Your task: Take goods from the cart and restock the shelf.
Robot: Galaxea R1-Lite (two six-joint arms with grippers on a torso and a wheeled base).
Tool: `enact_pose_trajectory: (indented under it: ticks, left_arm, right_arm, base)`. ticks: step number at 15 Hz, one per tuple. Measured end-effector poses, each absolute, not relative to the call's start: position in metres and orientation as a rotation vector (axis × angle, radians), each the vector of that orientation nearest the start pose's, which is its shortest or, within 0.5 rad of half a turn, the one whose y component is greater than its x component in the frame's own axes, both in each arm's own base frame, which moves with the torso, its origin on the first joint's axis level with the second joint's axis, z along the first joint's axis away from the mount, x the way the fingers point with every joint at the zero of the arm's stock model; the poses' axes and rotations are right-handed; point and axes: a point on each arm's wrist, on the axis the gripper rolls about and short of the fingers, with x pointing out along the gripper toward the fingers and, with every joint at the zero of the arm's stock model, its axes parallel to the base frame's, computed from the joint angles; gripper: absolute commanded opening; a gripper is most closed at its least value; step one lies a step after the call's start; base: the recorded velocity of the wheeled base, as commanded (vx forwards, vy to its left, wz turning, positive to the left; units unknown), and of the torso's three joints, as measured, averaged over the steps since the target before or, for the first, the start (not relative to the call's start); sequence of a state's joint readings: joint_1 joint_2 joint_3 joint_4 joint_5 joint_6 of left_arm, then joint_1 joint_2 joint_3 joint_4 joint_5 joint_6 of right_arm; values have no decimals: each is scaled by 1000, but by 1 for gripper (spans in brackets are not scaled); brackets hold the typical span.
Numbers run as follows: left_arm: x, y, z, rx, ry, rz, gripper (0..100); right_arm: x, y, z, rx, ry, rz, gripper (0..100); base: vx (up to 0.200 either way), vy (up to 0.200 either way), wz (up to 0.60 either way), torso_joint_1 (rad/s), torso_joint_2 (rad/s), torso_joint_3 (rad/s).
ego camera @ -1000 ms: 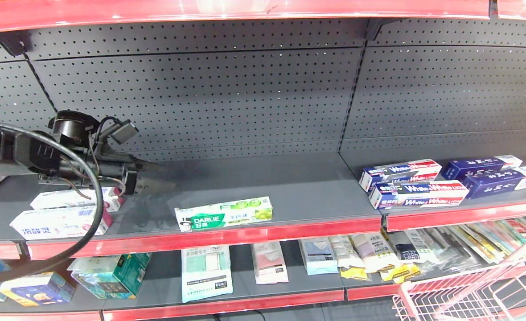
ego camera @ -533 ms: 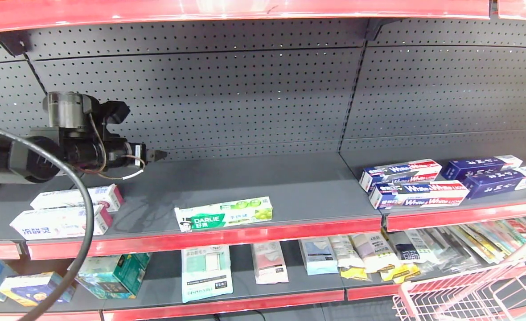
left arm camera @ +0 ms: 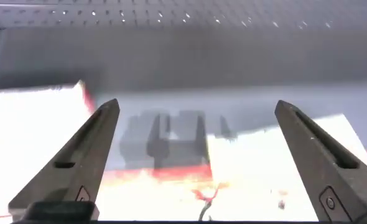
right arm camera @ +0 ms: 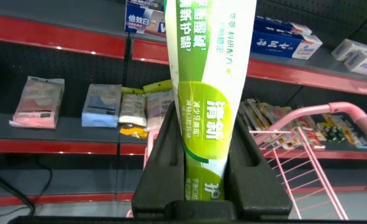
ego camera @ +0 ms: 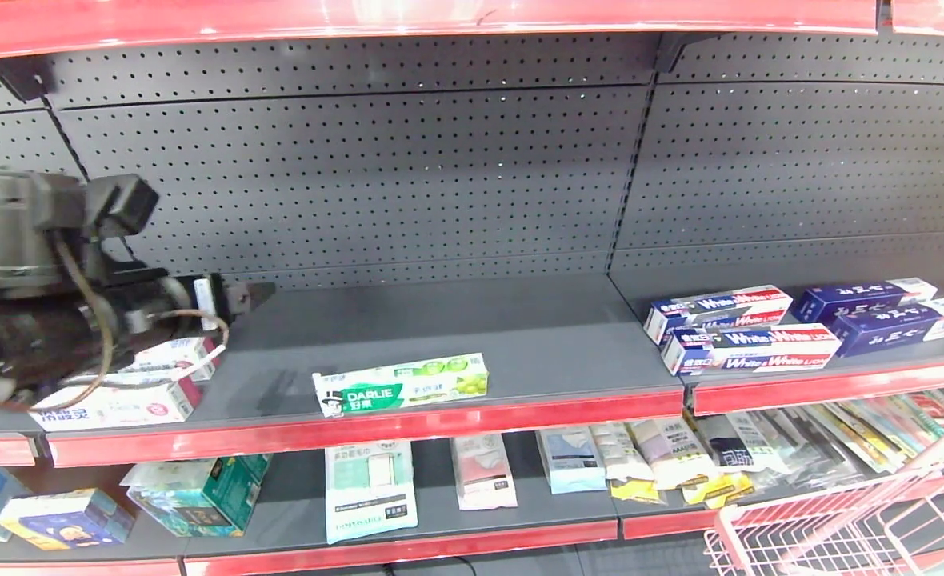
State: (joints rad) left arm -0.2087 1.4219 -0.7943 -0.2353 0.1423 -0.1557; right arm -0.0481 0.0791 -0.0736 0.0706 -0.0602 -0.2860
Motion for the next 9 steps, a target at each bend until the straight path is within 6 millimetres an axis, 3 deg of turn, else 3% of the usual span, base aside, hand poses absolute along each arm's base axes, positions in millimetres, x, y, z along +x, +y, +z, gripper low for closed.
enact_pose_trajectory:
  ticks: [3, 5, 7, 9]
  left_arm:
    - [123, -30, 218, 6, 394, -134, 100]
    - [67, -17, 205, 54, 380, -176, 100]
    - [25, -5, 185, 87, 334, -184, 100]
    - [-2, 4, 164, 112, 274, -185, 100]
  right_arm:
    - [-22, 0, 91, -280, 89, -95, 0]
    - [-22, 0, 98, -279, 82, -94, 0]
    - [-19, 0, 112, -277, 88, -73, 0]
    - [-14, 0, 126, -282, 107, -42, 0]
  base:
    - [0, 0, 0, 0, 0, 0]
    - [0, 0, 0, 0, 0, 0]
    - [0, 0, 0, 0, 0, 0]
    - [0, 0, 0, 0, 0, 0]
